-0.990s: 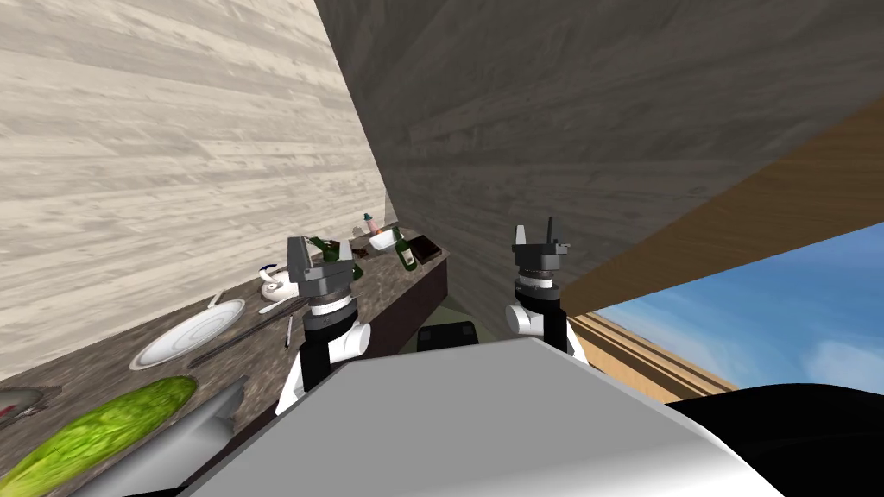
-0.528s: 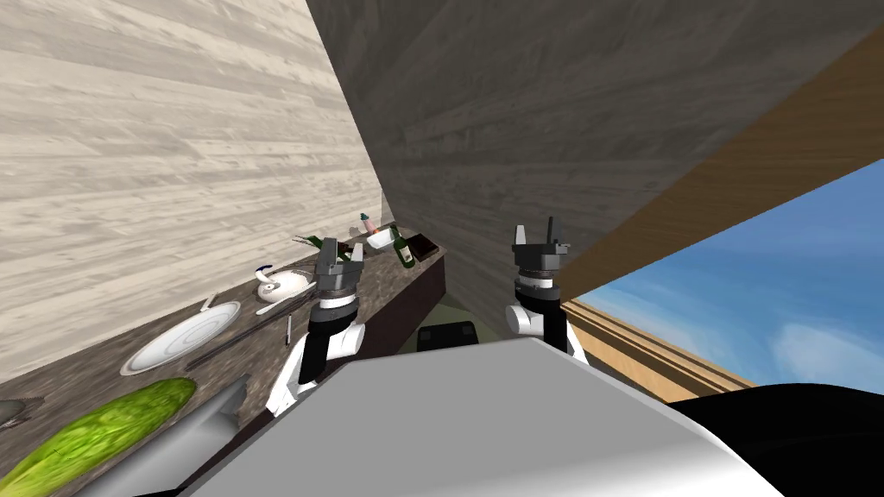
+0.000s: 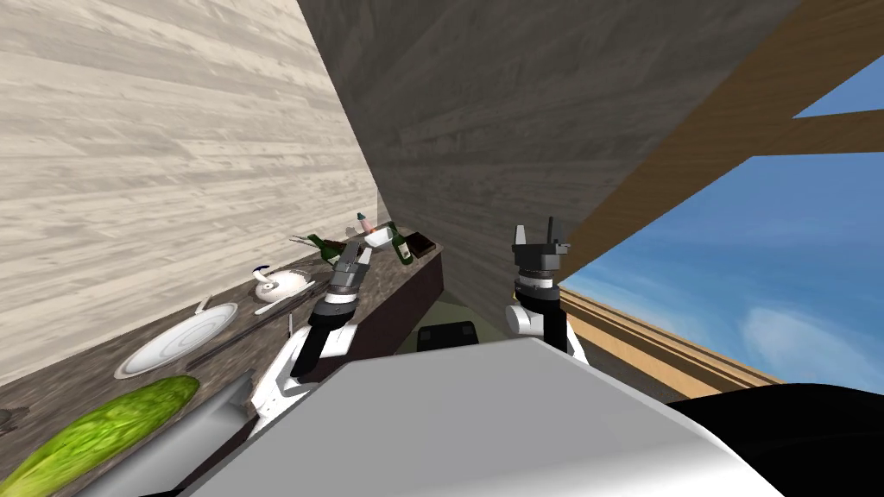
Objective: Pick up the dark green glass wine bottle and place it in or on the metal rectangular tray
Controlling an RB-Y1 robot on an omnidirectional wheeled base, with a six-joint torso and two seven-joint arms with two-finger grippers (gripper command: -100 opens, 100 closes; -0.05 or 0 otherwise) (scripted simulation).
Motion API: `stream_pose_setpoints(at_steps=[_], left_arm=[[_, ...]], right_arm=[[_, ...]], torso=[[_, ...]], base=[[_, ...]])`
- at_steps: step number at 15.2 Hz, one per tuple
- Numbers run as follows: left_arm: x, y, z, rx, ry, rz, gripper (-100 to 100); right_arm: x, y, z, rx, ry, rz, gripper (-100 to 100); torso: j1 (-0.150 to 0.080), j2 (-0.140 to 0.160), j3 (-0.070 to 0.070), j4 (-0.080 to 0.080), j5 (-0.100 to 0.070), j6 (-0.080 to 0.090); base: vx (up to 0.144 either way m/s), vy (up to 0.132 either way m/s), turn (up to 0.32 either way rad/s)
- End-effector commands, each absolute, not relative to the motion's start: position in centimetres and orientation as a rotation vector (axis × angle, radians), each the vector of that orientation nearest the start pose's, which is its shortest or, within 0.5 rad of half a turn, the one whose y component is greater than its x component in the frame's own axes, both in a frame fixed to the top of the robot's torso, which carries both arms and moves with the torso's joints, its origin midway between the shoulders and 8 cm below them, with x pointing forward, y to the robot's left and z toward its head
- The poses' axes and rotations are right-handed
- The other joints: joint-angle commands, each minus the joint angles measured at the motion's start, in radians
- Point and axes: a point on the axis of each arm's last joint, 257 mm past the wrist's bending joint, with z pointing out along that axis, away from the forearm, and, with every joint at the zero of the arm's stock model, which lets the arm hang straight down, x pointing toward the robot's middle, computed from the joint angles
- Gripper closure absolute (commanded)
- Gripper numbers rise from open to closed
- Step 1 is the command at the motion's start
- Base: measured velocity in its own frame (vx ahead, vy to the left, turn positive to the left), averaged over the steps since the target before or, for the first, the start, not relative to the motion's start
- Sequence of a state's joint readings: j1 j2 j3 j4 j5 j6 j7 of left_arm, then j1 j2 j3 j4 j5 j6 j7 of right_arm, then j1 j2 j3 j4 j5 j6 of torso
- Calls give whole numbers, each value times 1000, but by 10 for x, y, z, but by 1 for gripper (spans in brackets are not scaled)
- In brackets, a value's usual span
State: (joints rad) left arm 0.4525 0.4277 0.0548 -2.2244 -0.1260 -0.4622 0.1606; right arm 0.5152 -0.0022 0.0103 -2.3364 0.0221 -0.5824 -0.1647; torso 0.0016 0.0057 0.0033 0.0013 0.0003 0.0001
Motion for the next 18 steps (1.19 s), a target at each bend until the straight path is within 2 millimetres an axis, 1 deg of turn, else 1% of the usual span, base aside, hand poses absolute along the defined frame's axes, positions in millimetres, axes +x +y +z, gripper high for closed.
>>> stream_pose_setpoints(at_steps=[1, 2, 3, 4, 5, 7, 8, 9, 10, 11, 12, 13, 14, 15, 16, 18], left_arm=[[377, 249, -13, -348, 1099, -1239, -100], [377, 248, -13, -336, 1111, -1236, -100], [383, 252, -22, -331, 1156, -1205, -100], [383, 251, -23, -319, 1167, -1202, -100], [390, 255, -32, -319, 1205, -1170, -100], [390, 254, -33, -300, 1222, -1164, -100], [395, 258, -42, -289, 1267, -1127, -100], [395, 258, -42, -281, 1274, -1125, -100], [401, 263, -51, -274, 1314, -1088, -100], [401, 263, -51, -260, 1325, -1083, -100], [407, 269, -59, -254, 1361, -1046, -100], [407, 268, -60, -238, 1374, -1040, -100], [412, 274, -67, -231, 1407, -1003, -100], [412, 274, -68, -215, 1420, -995, -100], [416, 281, -75, -210, 1449, -959, -100], [417, 280, -75, -190, 1464, -950, -100]], right_arm=[[317, -269, 59, 595, 504, 1477, 0], [317, -269, 59, 595, 504, 1477, 0], [317, -269, 59, 595, 504, 1477, 0], [317, -269, 59, 595, 504, 1477, 0], [317, -269, 59, 595, 504, 1477, 0], [317, -269, 59, 595, 504, 1477, 0], [317, -269, 59, 596, 504, 1477, 0], [317, -269, 59, 596, 504, 1477, 0], [317, -269, 59, 596, 504, 1477, 0], [317, -269, 59, 595, 504, 1477, 0], [317, -269, 59, 595, 504, 1477, 0], [317, -269, 59, 595, 504, 1477, 0], [317, -269, 59, 596, 504, 1477, 0], [317, -269, 59, 596, 504, 1477, 0], [317, -269, 59, 596, 504, 1477, 0], [317, -269, 59, 596, 504, 1477, 0]], torso=[[0, 0, 0, 0, 0, 0], [0, 0, 0, 0, 0, 0], [0, 0, 0, 0, 0, 0], [0, 0, 0, 0, 0, 0], [0, -1, 0, 0, 0, 0], [0, -1, 0, 0, 0, 0], [0, -2, -1, 0, 0, 0], [0, -2, -1, 0, 0, 0], [0, -3, -1, -1, 0, 0], [0, -3, -2, -1, 0, 0], [0, -3, -2, -1, 0, 0], [0, -3, -2, -1, 0, 0], [0, -3, -2, -1, 0, 0], [0, -3, -2, -1, 0, 0], [0, -3, -2, -1, 0, 0], [0, -4, -2, -1, 0, 0]], base=[[-77, 11, -81], [-71, 8, -76], [-71, 7, -94], [-69, 10, -76], [-71, 10, -105], [-48, 8, -52], [-39, 1, -48], [-41, 2, -77], [-46, 11, -96], [-45, 11, -92], [-47, 4, -103], [-43, 1, -87], [-37, -1, -104], [-30, 0, -91], [-23, 0, -107], [-14, 2, -52]])
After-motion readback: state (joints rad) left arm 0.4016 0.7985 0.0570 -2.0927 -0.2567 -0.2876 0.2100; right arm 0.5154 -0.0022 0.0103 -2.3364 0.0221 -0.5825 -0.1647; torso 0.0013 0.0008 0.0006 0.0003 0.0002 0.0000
